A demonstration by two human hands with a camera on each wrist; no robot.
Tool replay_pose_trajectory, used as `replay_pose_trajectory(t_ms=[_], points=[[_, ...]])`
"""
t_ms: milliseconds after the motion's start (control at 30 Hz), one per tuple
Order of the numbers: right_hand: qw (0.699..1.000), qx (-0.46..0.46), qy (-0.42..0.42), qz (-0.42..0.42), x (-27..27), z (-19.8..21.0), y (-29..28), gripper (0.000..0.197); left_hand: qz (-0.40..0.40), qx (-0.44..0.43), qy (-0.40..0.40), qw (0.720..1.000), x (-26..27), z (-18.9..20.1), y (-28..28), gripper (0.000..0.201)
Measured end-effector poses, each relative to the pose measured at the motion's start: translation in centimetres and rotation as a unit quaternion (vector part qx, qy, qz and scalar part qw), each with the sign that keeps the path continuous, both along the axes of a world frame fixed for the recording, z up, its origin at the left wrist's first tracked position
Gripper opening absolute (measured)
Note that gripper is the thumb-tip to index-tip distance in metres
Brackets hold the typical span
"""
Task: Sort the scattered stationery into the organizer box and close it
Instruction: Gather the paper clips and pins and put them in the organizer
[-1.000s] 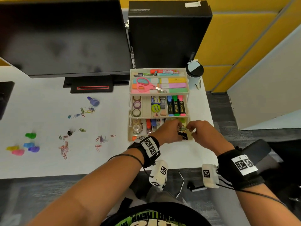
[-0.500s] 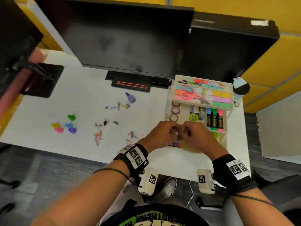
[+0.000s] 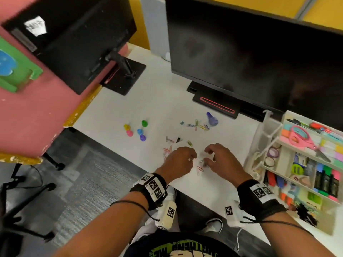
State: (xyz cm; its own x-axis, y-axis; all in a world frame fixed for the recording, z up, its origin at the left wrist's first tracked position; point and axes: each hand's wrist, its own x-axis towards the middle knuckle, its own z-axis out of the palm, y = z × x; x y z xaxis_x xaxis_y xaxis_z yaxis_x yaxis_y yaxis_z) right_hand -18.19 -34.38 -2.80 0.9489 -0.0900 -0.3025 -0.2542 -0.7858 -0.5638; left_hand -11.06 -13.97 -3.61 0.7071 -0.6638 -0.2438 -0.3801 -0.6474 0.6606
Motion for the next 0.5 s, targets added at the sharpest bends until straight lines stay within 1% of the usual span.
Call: replay_pose_trajectory(t_ms=[233, 367, 400, 500], points=[[0.998, 0.030, -0.037, 0.049, 6.5, -1.9, 5.3, 0.039, 0.067, 0.013, -0.025, 0.997, 3.5, -1.4, 5.0, 0.028], [0.997, 0.011, -0.025, 0.070, 9.1, -2.8, 7.3, 0.039, 0.091, 0.006, -0.023, 0.996, 4.3, -2.5, 7.2, 0.029], [0.997, 0.005, -0.022, 0.074, 9.5, -3.1, 7.6, 0.038, 0.091, 0.005, -0.034, 0.995, 4.2, -3.0, 7.6, 0.034], [0.997, 0.002, -0.012, 0.070, 10.0, -4.3, 7.8, 0.029, 0.077, 0.031, -0.072, 0.994, 3.8, -4.1, 8.5, 0.057]])
